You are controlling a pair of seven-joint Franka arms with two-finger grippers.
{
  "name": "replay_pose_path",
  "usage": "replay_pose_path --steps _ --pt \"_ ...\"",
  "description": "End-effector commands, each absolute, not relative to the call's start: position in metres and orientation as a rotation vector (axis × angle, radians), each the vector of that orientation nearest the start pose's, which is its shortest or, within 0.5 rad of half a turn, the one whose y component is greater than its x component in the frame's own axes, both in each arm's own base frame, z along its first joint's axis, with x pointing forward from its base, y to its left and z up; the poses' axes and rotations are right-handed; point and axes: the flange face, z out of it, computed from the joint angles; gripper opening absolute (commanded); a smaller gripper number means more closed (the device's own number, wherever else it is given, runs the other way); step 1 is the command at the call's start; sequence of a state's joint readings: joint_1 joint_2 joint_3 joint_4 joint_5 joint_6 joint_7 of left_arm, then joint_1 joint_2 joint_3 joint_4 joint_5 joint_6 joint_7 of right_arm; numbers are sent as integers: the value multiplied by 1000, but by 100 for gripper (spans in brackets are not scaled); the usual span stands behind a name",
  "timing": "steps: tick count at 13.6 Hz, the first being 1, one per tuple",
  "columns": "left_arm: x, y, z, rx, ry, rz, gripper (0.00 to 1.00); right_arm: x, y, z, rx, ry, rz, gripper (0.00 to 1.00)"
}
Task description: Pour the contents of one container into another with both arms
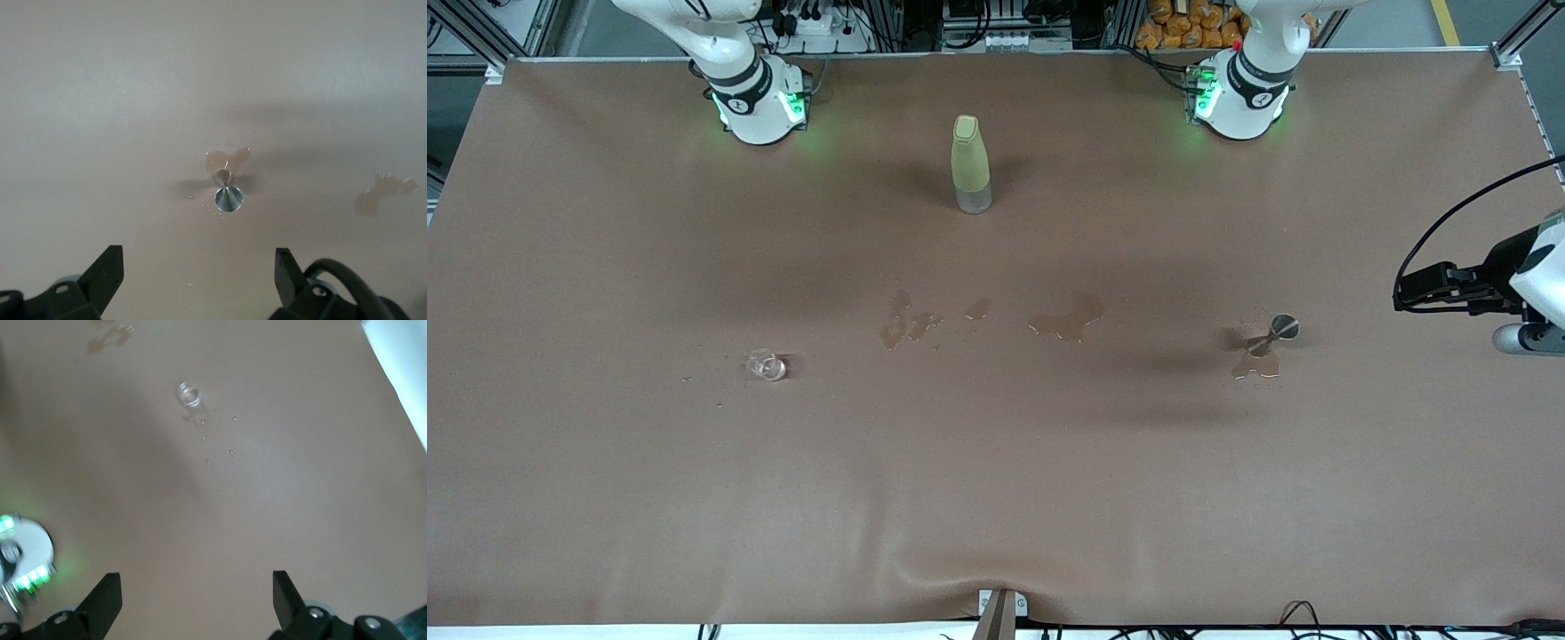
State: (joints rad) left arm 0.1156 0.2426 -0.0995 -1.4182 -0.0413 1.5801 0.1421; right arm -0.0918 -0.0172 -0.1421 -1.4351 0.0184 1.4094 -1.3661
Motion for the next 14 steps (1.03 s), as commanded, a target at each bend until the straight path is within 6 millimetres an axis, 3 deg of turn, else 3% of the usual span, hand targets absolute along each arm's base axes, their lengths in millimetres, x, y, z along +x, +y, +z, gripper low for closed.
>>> replay_pose_path --steps 1,2,4,7,10,11,14 --pt "627 39 545 -3277 404 112 100 512 -126 684 -2404 -1996 -27 100" --pt "626 55 540 -3322 496 92 100 512 -126 684 -2350 -2061 -29 100" --pt "631 66 520 -3363 764 64 100 514 -125 678 -2320 -2079 -30 100" --pt "638 71 498 -3350 1148 -28 100 518 -134 648 -2291 -2030 -65 100" --pt "635 88 465 -3367 1398 -103 100 524 -138 618 -2233 -2033 -145 100" --pt "635 94 446 -3343 1513 -126 100 525 -140 607 -2219 -2032 -161 100" --pt "628 113 420 -3155 1897 -281 100 528 -146 568 -2155 -2023 -252 100"
